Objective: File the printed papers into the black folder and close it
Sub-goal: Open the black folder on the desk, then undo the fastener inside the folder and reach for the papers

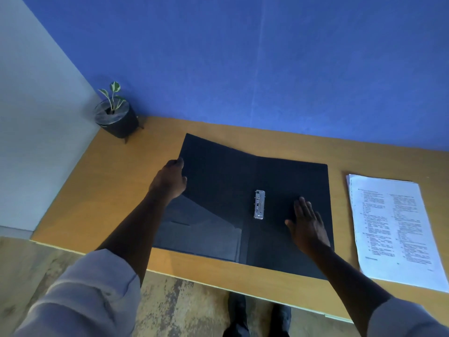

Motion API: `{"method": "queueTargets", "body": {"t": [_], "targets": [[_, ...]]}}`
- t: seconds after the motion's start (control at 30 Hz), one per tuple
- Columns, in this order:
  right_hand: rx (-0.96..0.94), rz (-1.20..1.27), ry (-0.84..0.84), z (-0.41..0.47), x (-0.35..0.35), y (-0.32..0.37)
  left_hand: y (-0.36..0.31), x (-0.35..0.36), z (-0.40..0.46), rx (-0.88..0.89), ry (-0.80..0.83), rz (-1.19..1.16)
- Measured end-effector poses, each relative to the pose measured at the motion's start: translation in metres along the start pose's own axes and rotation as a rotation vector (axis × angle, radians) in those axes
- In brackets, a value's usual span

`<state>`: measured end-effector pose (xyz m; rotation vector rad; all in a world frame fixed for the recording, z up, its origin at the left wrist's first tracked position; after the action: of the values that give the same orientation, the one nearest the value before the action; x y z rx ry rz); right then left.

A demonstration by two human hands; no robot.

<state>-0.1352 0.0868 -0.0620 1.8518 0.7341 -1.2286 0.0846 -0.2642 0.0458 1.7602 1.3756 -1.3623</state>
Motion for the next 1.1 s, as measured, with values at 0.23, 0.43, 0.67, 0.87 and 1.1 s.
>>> {"method": "queueTargets", "body": {"t": [0.23,0.43,0.67,0.87,1.1], "targets": [[0.016,-0.017,-0.003,0.001,0.011,0.000,0.011,0.029,0.014,-0.044,0.075,-0.025],[0.031,-0.020,-0.033,0.001,0.022,0.000,0.013,0.048,0.020,-0.111,0.105,-0.106],[0.021,-0.047,-0.105,0.000,0.030,0.000,0.025,0.058,0.028,-0.148,0.123,-0.063],[0.042,-0.064,-0.131,0.002,0.034,-0.001,0.027,0.065,0.018,-0.152,0.057,-0.036],[0.047,-0.075,-0.140,0.002,0.035,-0.001,-0.031,0.092,-0.019,0.030,0.022,-0.195]]}}
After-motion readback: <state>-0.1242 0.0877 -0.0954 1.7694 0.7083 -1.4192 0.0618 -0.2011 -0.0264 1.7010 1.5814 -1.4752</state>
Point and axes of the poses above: each hand's wrist, its own z-axis towards the middle knuckle, its own x-axis out of the palm, y = z × x, the point moved 4 cm from there along z, towards the middle knuckle, and after that the axes turned 14 degrees about -x, right-handed, at the moved point
